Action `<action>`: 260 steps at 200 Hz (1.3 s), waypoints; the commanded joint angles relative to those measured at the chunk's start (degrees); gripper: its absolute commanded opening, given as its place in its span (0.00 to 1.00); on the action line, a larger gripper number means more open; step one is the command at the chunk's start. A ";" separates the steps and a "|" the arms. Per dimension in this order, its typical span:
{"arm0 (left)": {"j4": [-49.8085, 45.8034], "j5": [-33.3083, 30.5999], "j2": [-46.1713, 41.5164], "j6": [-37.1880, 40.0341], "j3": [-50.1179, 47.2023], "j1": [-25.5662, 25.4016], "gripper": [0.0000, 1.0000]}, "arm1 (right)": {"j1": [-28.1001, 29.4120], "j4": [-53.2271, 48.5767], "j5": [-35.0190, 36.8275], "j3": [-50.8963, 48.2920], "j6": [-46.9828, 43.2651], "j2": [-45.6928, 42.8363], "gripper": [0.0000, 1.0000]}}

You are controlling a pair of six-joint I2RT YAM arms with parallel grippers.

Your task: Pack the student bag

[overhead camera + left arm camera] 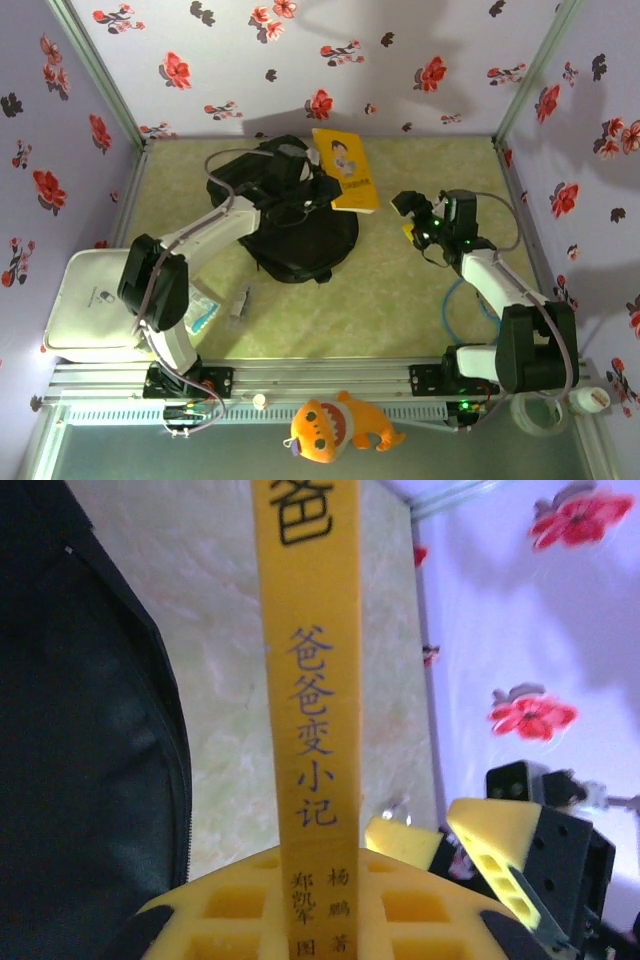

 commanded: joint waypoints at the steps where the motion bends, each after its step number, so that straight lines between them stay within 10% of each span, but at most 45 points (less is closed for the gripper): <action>1: 15.35 0.08 -4.16 -5.74 -3.92 0.82 0.00 | 4.15 11.68 -3.65 -0.10 9.30 0.87 0.94; 127: 33.78 0.68 -5.61 -13.43 -9.77 0.23 0.00 | 13.64 38.75 3.28 1.19 26.25 8.53 0.91; 260: 35.37 0.39 -6.01 -15.50 -10.61 -0.52 0.00 | 15.46 45.06 10.33 3.63 26.62 11.94 0.28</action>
